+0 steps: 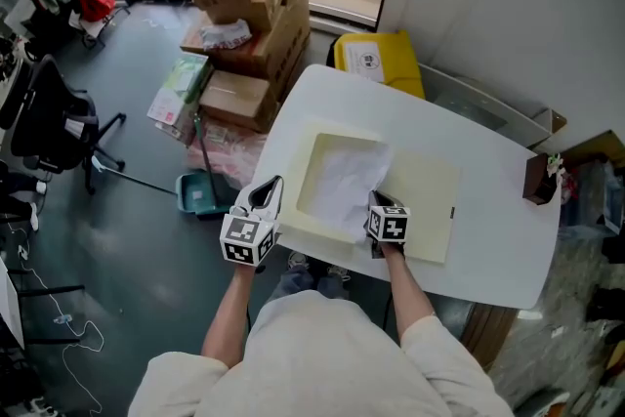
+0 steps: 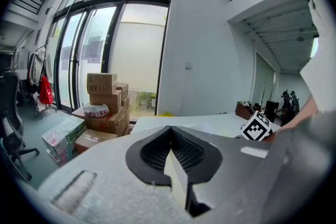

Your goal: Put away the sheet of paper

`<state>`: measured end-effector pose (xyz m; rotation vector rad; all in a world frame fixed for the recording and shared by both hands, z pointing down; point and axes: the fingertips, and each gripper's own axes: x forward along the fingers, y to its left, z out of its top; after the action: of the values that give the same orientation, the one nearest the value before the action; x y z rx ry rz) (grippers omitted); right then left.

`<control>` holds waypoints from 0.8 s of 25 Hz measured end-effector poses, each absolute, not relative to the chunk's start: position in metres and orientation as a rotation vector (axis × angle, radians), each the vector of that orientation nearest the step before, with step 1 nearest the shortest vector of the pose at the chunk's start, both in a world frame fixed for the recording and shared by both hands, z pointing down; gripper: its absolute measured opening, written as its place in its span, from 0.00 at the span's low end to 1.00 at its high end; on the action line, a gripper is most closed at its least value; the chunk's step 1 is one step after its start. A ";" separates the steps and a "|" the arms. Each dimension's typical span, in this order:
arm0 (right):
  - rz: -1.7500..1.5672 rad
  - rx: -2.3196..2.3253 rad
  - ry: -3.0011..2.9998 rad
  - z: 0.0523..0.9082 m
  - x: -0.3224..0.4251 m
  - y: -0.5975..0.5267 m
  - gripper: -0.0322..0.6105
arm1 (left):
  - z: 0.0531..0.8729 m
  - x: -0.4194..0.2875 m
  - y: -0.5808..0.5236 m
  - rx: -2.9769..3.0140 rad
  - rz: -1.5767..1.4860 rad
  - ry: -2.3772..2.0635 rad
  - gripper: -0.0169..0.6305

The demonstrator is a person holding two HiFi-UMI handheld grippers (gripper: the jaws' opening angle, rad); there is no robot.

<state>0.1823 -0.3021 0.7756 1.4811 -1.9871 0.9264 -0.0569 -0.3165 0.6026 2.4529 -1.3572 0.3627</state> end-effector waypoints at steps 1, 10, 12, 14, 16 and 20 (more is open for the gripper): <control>0.916 1.464 -1.990 0.776 0.178 -0.303 0.05 | 0.603 -0.059 -0.317 2.450 0.363 -1.359 0.03; 0.830 1.298 -2.012 0.783 0.146 -0.309 0.05 | 0.605 -0.073 -0.320 2.434 0.356 -1.377 0.03; 0.826 1.268 -2.021 0.785 0.139 -0.310 0.05 | 0.606 -0.076 -0.320 2.429 0.356 -1.381 0.03; 0.822 1.245 -2.027 0.786 0.134 -0.312 0.05 | 0.606 -0.079 -0.320 2.423 0.355 -1.387 0.03; 0.818 1.224 -2.032 0.787 0.130 -0.316 0.05 | 0.607 -0.082 -0.320 2.417 0.358 -1.394 0.03; 0.812 1.190 -2.038 0.788 0.121 -0.321 0.05 | 0.606 -0.088 -0.320 2.406 0.360 -1.409 0.03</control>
<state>0.1215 -0.3211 0.7880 1.1900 -2.0378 0.8119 -0.0885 -0.3203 0.6057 2.4065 -1.4085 0.3595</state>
